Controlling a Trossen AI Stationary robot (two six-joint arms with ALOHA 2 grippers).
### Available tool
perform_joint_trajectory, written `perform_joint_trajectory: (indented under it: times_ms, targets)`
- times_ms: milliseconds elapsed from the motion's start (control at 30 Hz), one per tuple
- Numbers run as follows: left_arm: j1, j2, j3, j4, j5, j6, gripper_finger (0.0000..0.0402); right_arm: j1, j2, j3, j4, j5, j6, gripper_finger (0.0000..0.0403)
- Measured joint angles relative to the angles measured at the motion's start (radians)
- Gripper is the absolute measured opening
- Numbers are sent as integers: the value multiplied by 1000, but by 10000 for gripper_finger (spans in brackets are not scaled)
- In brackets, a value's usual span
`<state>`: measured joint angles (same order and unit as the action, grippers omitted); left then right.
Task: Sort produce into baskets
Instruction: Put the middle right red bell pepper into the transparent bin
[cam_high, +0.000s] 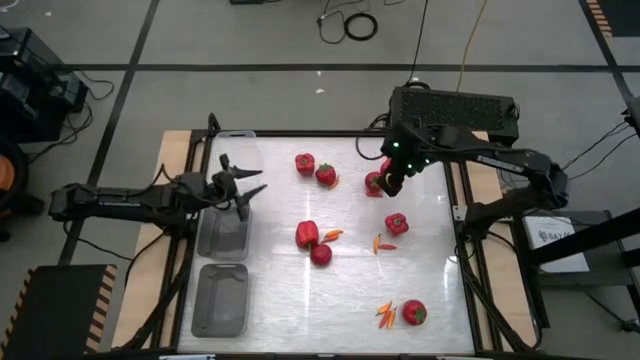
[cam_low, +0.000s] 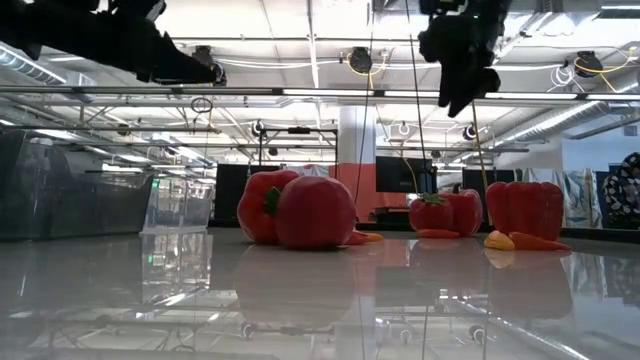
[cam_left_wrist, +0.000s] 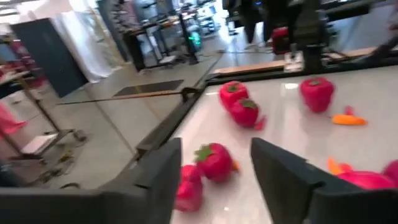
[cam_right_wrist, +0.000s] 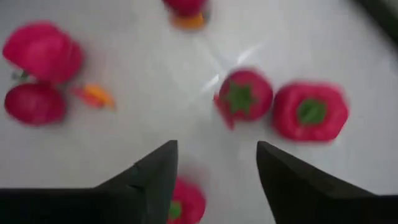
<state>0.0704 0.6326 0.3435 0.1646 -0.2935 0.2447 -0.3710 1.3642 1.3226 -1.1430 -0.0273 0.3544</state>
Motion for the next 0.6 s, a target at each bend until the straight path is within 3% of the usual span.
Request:
perform_joint_trajectory:
  times_ms: [233,433,600]
  targets:
    - [-25,9,0,128,9,-1,299,31,105,49,-121,-130,84,252]
    - [-25,9,0,172,9,5,309,62,185,48,-163,-129,318,249]
    - [-25,9,0,163,9,24,309,108,227,48,-167,-105,402,244]
